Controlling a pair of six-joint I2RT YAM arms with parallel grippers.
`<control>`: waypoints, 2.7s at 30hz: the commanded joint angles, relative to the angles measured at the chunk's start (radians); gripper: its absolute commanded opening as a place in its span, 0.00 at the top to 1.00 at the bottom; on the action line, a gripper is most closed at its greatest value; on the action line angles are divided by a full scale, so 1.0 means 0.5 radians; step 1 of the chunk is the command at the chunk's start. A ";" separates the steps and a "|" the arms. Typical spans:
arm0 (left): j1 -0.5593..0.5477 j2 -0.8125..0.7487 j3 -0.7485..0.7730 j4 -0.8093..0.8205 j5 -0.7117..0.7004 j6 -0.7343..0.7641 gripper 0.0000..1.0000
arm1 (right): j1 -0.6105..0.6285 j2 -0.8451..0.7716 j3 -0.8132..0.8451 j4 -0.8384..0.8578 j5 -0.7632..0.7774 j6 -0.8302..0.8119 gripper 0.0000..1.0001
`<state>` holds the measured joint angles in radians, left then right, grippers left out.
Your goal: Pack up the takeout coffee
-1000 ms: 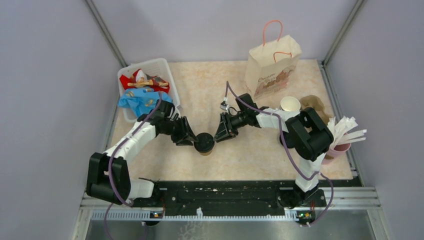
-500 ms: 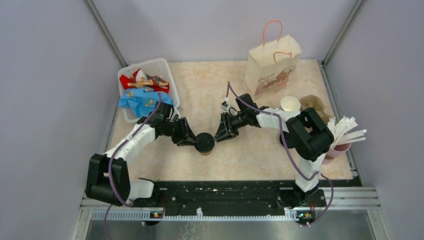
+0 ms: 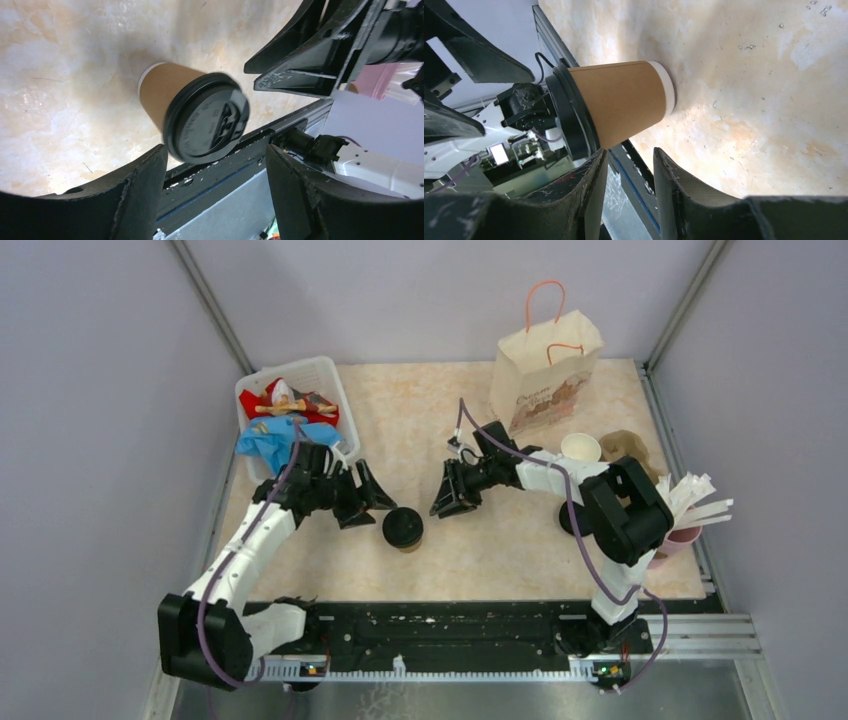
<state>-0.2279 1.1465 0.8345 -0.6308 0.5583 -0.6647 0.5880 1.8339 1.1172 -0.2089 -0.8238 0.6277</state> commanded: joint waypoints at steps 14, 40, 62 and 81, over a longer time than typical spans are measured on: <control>0.224 -0.266 -0.318 -0.006 -0.069 -0.213 0.57 | 0.005 -0.045 0.114 -0.004 -0.138 -0.090 0.60; 0.226 -0.087 -0.388 0.105 0.112 -0.089 0.58 | 0.108 0.141 0.209 0.013 -0.271 -0.105 0.64; 0.217 -0.047 -0.346 0.078 0.072 -0.044 0.53 | 0.131 0.232 0.217 -0.075 -0.158 -0.144 0.65; 0.217 -0.113 -0.277 0.056 0.070 -0.060 0.49 | 0.133 0.150 0.239 -0.105 -0.129 -0.182 0.65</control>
<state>-0.1184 1.0744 0.6758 -0.6498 0.5648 -0.7006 0.6395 1.9270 1.2068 -0.2535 -0.9306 0.5720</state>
